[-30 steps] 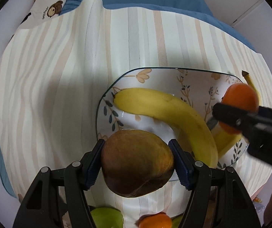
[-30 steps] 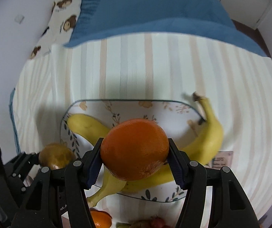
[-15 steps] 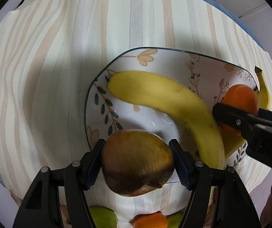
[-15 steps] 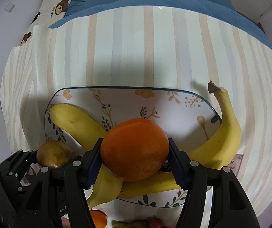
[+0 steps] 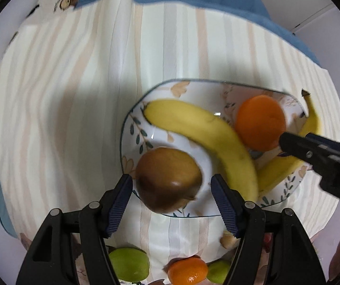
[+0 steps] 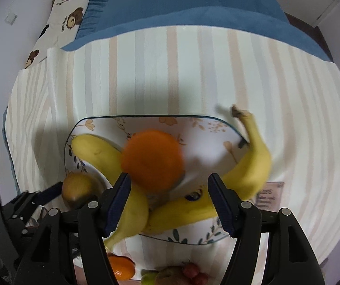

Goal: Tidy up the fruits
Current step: 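Place the brown fruit and the orange on the plate and release both, then lift both grippers back toward the remaining fruit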

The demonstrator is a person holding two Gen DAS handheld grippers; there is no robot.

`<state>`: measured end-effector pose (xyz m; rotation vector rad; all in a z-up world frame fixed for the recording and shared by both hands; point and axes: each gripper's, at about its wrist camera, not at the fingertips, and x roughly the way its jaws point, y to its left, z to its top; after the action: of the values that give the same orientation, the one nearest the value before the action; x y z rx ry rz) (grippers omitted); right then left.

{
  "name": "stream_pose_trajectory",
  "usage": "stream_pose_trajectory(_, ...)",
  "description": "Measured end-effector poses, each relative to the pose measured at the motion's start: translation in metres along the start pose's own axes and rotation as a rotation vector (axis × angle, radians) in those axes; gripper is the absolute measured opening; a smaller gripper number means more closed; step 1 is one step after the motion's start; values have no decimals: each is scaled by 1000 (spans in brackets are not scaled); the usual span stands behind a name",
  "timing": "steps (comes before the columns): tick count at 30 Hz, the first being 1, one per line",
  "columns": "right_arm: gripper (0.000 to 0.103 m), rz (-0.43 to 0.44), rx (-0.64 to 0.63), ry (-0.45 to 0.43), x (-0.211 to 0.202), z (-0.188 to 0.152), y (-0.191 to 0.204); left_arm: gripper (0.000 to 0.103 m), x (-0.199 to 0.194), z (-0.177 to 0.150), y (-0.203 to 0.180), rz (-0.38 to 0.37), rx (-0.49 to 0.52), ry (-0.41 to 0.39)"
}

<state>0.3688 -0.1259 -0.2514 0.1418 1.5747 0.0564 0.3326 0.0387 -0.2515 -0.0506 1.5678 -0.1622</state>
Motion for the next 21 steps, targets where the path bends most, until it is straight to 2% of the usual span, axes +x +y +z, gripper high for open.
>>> stream_pose_trajectory(12, 70, -11, 2, -106, -52, -55, -7, 66, -64, -26, -7, 61, 10, -178)
stream_pose_trajectory(20, 70, -40, -37, -233, -93, -110, -2, 66, -108, -64, -9, 73, 15, -313)
stream_pose_trajectory(21, 73, -44, -39, -253, -99, -115, -1, 66, -113, -68, -10, 74, 18, -327)
